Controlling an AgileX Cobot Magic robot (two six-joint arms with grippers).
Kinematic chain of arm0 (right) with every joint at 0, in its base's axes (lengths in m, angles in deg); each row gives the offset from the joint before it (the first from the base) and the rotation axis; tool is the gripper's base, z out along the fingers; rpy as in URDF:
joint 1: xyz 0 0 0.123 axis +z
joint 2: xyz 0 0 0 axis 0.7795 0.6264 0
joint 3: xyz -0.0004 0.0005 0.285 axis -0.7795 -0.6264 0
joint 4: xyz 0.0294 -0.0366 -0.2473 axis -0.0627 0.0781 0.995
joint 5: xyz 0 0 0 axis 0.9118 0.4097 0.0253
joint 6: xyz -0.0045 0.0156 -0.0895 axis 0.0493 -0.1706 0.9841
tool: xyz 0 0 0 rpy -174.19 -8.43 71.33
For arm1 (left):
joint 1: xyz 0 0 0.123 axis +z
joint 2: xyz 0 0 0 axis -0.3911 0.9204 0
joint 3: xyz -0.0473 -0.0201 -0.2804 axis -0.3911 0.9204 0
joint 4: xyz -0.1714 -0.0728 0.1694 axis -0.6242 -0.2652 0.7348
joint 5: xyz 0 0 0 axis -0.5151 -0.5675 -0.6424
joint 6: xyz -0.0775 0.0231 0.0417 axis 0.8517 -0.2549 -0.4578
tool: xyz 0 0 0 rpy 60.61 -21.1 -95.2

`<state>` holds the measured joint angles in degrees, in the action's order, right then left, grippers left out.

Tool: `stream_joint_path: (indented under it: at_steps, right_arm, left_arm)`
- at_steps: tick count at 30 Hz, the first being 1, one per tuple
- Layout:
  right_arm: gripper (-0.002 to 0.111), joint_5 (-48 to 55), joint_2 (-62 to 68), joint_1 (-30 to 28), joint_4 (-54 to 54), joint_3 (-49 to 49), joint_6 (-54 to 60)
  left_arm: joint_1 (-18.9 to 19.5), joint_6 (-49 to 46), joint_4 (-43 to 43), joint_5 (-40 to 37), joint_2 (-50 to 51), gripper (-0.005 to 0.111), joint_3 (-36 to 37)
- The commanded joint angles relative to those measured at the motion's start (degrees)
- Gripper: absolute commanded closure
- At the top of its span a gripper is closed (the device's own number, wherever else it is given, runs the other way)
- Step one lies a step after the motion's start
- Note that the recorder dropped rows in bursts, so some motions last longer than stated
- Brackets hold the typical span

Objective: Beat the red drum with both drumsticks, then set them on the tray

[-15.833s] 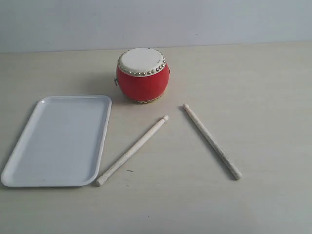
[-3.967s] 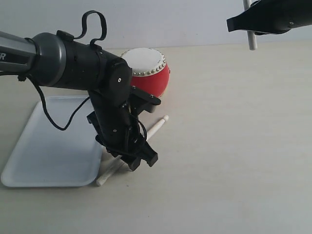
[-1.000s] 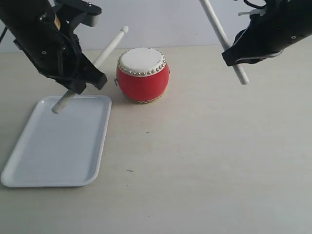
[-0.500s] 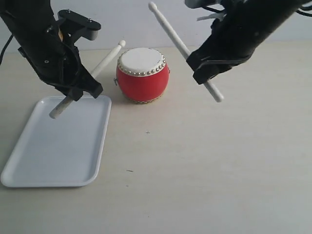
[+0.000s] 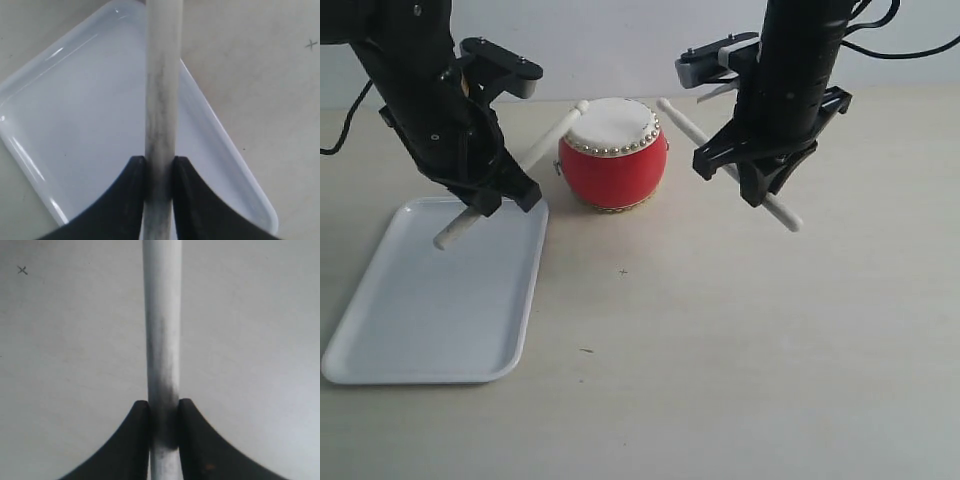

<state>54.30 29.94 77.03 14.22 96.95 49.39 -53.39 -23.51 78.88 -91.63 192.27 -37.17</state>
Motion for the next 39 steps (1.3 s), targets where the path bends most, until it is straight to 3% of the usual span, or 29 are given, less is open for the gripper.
stream_joint_path:
  at_steps: [1, 16, 25, 31, 39]
  right_arm:
    - [0.108, -0.02, -0.08, 0.15, 0.44, 3.09, 0.62]
    - [0.108, -0.02, -0.29, 0.15, -2.11, 4.41, 4.54]
    - [0.108, -0.02, -2.92, 0.15, -1.78, 4.41, 4.66]
    - [0.108, -0.02, -5.73, 0.15, -1.78, 4.41, 4.66]
    - [0.108, -0.02, 0.24, 0.15, -2.11, 4.41, 5.09]
  left_arm:
    - [0.07, -1.00, 0.25, 1.01, -0.17, 0.107, -0.87]
    - [0.07, -2.05, -1.02, -5.60, -0.17, 0.107, -9.65]
    - [0.49, -2.70, -2.51, 1.43, 4.03, 0.107, -2.60]
    - [0.59, -3.02, -2.38, -1.10, 9.78, 0.107, -3.67]
    - [0.59, -1.95, -2.38, -5.02, -2.53, 0.107, -6.48]
